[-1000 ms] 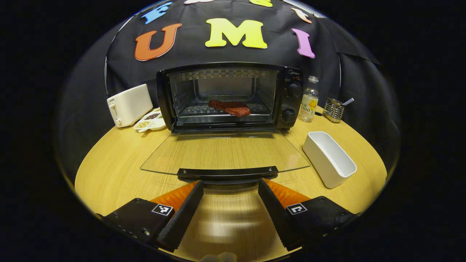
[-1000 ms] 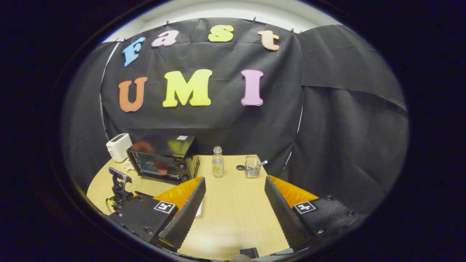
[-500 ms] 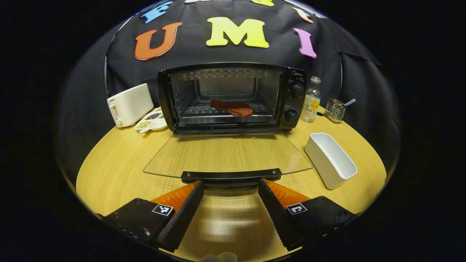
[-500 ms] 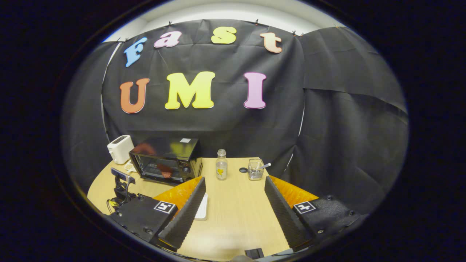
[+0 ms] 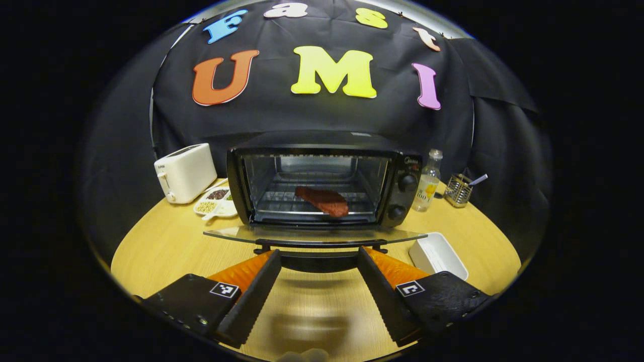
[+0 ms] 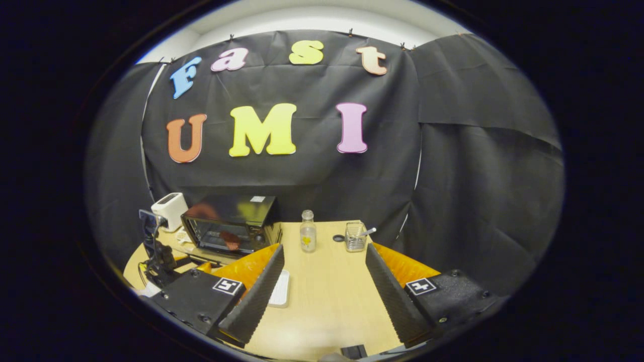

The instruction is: Open the electric oven with the left hand, put the food in, and close the electric oven.

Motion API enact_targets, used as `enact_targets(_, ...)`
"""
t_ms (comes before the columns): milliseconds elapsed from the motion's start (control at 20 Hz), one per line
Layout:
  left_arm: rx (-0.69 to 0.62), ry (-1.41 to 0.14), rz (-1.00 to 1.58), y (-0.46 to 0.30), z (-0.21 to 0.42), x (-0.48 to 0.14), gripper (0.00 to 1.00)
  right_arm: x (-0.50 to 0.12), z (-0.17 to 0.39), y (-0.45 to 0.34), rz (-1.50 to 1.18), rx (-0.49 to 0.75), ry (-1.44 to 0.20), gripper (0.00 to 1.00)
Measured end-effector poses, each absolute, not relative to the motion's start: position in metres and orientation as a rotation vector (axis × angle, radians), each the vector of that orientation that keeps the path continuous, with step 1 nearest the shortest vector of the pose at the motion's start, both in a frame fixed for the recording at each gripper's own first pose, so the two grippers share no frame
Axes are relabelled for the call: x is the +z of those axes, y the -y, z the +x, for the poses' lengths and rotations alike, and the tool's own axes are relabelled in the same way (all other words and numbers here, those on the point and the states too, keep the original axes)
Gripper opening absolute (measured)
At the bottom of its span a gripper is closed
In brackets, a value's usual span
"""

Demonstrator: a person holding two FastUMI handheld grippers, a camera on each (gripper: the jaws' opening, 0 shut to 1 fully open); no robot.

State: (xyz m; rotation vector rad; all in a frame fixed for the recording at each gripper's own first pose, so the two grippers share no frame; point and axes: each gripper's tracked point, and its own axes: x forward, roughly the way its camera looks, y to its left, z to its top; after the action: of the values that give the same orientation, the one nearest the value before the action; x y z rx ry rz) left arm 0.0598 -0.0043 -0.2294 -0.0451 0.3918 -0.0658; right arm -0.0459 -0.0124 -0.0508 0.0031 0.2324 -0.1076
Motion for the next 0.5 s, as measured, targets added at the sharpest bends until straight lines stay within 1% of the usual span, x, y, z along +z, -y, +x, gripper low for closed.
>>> enact_targets(150, -0.072, -0.345, -0.025, 0.001, 0.085, -0.207, 0.98, -0.048, -0.051, 0.022, 0.027, -0.123, -0.216, 1.0)
enact_targets(250, -0.07, -0.323, -0.007, 0.0, 0.098, -0.195, 0.98, -0.035, -0.056, 0.037, 0.04, -0.139, -0.203, 1.0)
enact_targets(500, -0.08, -0.291, 0.034, 0.006, 0.131, -0.173, 0.98, -0.035, -0.064, 0.056, 0.07, -0.177, -0.19, 1.0)
